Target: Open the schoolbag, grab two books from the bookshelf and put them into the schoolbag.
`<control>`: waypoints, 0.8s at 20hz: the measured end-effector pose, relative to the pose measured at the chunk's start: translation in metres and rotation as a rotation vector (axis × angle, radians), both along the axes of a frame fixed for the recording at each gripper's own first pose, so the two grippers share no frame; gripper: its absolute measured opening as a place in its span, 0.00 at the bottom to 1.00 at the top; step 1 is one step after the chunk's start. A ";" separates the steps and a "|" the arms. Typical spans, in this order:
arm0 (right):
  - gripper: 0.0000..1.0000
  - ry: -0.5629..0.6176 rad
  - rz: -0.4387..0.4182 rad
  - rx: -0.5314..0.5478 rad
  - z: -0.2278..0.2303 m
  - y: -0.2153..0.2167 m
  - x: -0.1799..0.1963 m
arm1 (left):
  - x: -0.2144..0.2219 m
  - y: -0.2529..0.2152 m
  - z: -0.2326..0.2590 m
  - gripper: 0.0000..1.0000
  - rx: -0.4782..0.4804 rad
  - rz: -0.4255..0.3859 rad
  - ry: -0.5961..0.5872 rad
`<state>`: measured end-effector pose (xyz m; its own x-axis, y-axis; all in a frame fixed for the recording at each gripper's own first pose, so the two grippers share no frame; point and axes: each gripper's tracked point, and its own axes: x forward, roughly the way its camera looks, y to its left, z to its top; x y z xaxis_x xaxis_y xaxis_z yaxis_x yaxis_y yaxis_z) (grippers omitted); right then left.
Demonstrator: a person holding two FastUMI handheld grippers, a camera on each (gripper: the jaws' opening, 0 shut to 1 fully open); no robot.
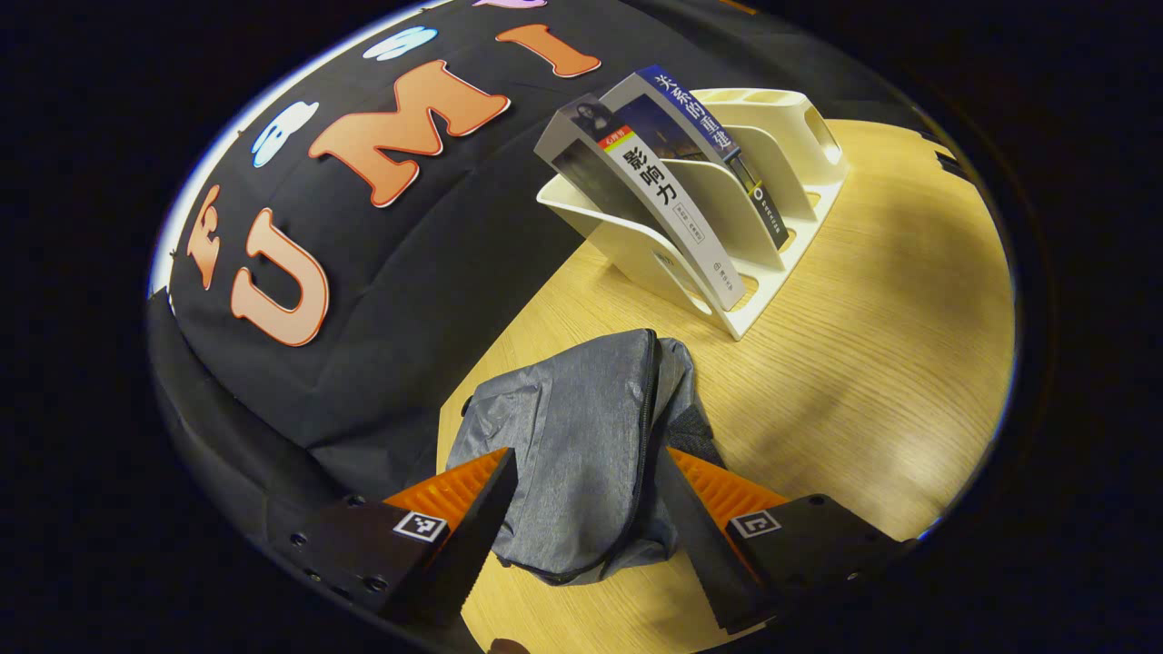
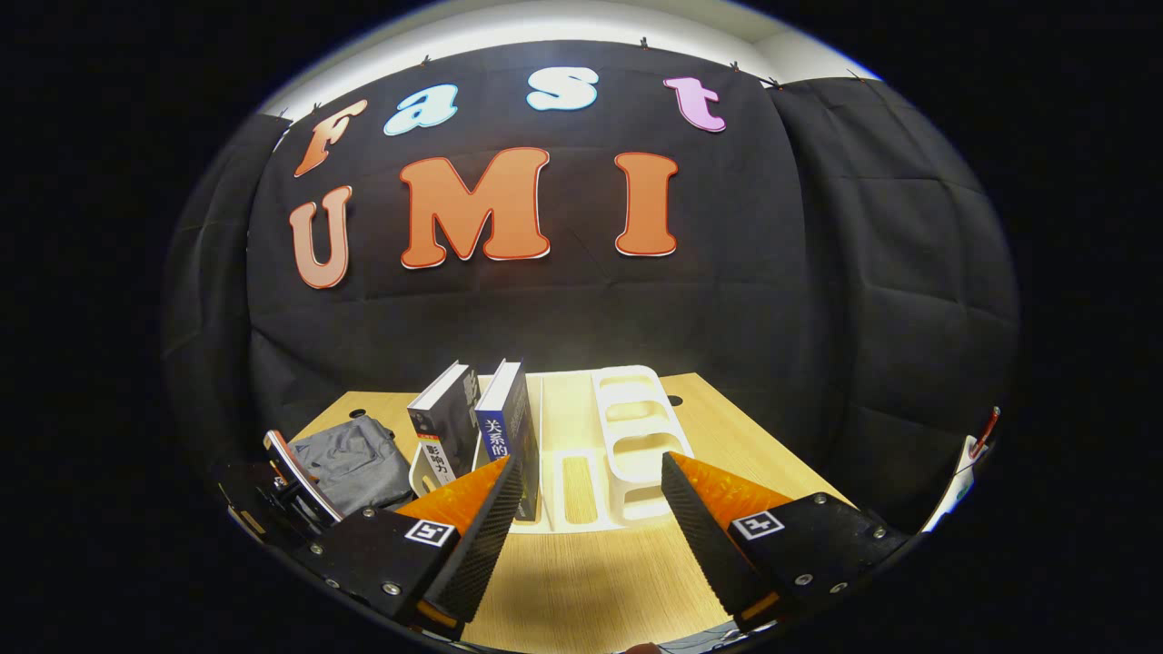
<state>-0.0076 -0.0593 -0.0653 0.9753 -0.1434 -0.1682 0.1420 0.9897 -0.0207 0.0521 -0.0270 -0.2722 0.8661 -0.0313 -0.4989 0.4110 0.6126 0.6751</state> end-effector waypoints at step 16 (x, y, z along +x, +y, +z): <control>0.95 -0.007 0.064 0.034 0.008 0.017 0.014 | 0.012 0.000 -0.027 0.33 0.050 0.003 0.094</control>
<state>0.0060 -0.0427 -0.0570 0.9834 -0.0748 -0.1651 0.0782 0.9968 0.0140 0.0636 -0.0271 -0.2994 0.8152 -0.0019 -0.5792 0.4727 0.5803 0.6632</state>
